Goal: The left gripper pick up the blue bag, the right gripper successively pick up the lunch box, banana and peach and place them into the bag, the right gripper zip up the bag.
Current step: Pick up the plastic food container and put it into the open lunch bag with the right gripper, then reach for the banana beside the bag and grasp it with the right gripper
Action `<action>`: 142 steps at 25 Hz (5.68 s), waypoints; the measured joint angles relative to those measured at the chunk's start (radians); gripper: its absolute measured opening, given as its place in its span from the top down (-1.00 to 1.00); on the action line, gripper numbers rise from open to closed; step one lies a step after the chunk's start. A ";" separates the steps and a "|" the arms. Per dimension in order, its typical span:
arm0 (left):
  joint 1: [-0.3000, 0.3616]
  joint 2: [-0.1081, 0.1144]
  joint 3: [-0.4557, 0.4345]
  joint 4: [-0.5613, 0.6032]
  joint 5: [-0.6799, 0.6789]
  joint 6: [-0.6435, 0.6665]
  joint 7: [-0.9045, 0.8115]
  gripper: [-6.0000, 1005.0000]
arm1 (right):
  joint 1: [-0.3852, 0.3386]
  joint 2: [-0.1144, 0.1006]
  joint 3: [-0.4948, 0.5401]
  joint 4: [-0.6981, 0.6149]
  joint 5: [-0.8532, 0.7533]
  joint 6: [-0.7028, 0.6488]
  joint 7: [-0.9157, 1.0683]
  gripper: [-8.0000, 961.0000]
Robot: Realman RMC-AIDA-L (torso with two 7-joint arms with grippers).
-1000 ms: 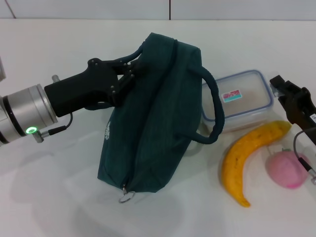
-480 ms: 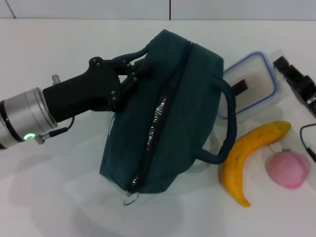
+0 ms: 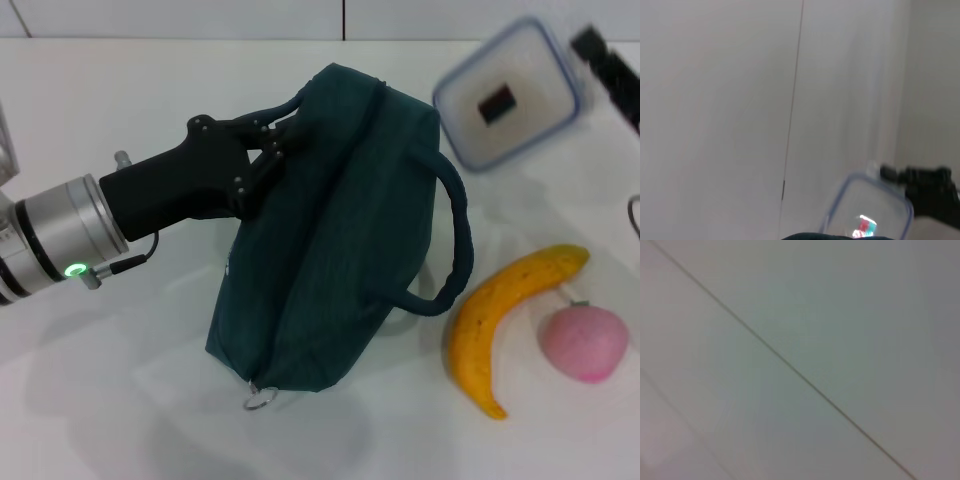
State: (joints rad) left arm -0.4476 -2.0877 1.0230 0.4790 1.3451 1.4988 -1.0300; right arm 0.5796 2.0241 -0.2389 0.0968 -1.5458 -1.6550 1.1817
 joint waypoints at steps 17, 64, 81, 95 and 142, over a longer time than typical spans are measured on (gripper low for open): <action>-0.025 -0.002 0.001 -0.044 -0.047 -0.017 0.041 0.91 | 0.223 0.003 -0.046 0.012 -0.029 -0.117 0.025 0.70; -0.035 -0.002 0.002 -0.086 -0.067 -0.040 0.086 0.90 | -0.112 -0.008 -0.346 -0.528 -0.114 -0.262 0.071 -0.26; -0.039 -0.002 0.004 -0.097 -0.065 -0.052 0.094 0.90 | -0.265 -0.008 -0.433 -0.868 -0.190 -0.048 0.274 -0.50; -0.062 -0.003 0.000 -0.144 -0.133 -0.089 0.120 0.90 | 0.116 -0.031 -0.743 -1.240 -0.625 0.014 0.659 -0.76; -0.051 0.001 0.001 -0.156 -0.190 -0.090 0.123 0.89 | 0.243 -0.002 -1.245 -1.105 -0.882 0.139 0.673 -0.76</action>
State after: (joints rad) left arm -0.4985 -2.0863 1.0240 0.3233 1.1551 1.4091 -0.9068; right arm 0.8224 2.0219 -1.4838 -1.0085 -2.4281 -1.5162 1.8550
